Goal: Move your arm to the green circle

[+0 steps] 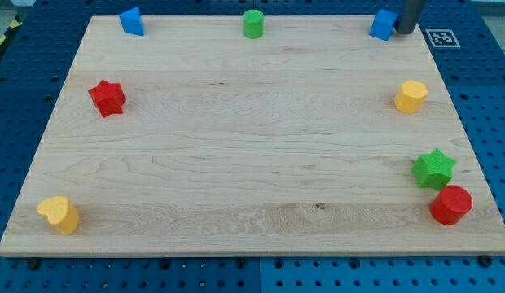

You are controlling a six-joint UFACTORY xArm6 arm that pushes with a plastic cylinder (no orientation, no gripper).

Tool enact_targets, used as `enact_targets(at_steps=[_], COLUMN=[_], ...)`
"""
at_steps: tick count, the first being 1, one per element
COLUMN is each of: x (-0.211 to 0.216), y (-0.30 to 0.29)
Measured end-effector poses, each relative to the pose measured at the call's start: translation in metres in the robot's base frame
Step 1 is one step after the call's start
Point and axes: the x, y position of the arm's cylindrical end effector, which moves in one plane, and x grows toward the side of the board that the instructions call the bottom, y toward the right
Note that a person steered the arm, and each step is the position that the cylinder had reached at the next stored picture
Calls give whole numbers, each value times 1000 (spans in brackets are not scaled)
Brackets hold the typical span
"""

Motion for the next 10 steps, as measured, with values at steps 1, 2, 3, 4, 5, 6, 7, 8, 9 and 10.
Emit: enact_targets(at_steps=[1, 2, 3, 4, 5, 6, 7, 8, 9, 10], x=[25, 70, 73, 73, 74, 66, 19, 12, -26, -30], y=[14, 10, -59, -134, -202, -268, -319, -334, -334, -334])
